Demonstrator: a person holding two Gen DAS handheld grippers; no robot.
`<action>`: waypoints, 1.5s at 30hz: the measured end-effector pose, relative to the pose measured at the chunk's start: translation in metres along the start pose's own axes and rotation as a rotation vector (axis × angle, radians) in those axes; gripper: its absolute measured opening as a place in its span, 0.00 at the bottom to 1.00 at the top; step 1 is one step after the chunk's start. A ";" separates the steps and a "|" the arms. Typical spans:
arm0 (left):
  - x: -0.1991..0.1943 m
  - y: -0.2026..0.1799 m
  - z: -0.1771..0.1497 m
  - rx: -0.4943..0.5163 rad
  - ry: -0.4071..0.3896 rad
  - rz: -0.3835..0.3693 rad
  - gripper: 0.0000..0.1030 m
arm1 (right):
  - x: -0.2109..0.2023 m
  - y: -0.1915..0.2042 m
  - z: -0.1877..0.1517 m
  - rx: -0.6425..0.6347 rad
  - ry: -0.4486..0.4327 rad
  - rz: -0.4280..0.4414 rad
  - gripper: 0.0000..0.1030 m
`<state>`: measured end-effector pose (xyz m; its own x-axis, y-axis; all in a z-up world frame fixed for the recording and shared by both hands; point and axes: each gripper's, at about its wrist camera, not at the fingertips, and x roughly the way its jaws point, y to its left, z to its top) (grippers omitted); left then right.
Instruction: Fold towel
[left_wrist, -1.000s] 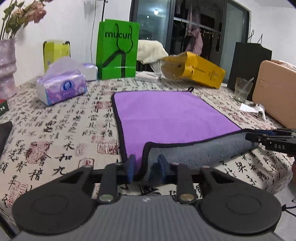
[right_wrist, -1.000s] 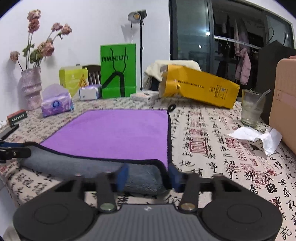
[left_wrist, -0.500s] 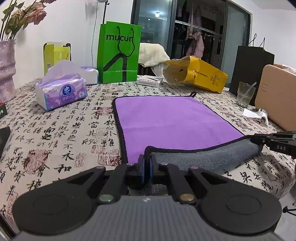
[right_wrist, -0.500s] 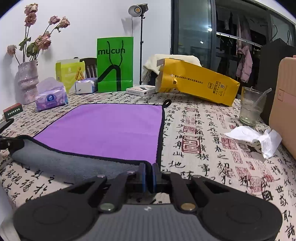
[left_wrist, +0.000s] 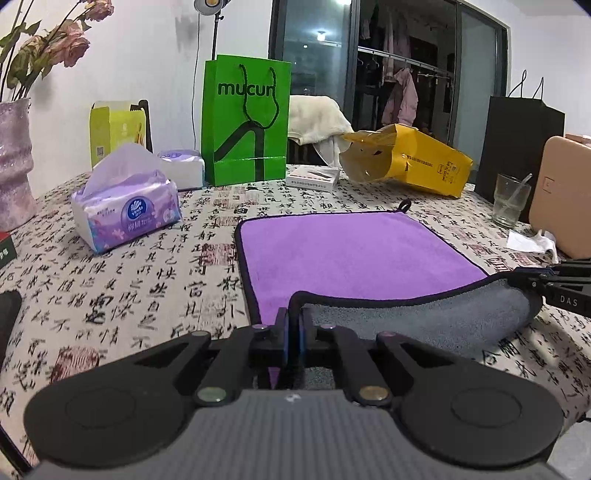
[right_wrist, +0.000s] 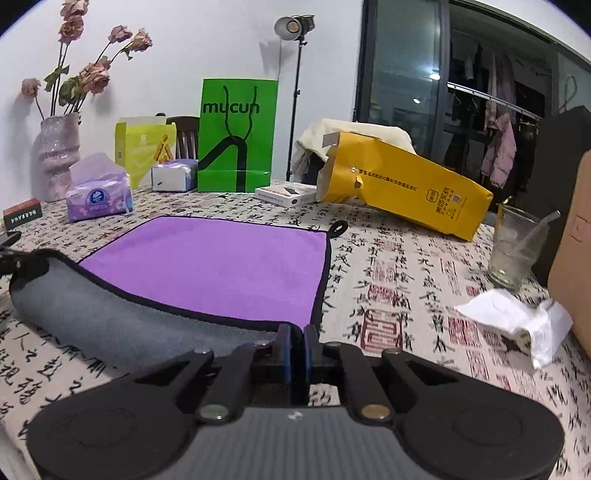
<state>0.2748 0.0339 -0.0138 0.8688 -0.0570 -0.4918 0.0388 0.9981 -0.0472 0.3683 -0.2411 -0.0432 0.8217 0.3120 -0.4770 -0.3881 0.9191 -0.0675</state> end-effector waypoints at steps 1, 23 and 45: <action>0.003 0.000 0.002 0.005 0.000 0.004 0.06 | 0.003 -0.001 0.002 -0.009 0.001 0.002 0.07; 0.051 0.002 0.046 0.059 0.003 0.080 0.06 | 0.062 -0.012 0.052 -0.091 0.033 0.035 0.06; 0.121 0.028 0.091 -0.012 0.067 0.087 0.06 | 0.143 -0.026 0.094 -0.146 0.046 0.059 0.06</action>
<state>0.4254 0.0567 0.0043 0.8335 0.0283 -0.5518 -0.0417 0.9991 -0.0117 0.5350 -0.1979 -0.0271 0.7770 0.3503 -0.5230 -0.4945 0.8538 -0.1629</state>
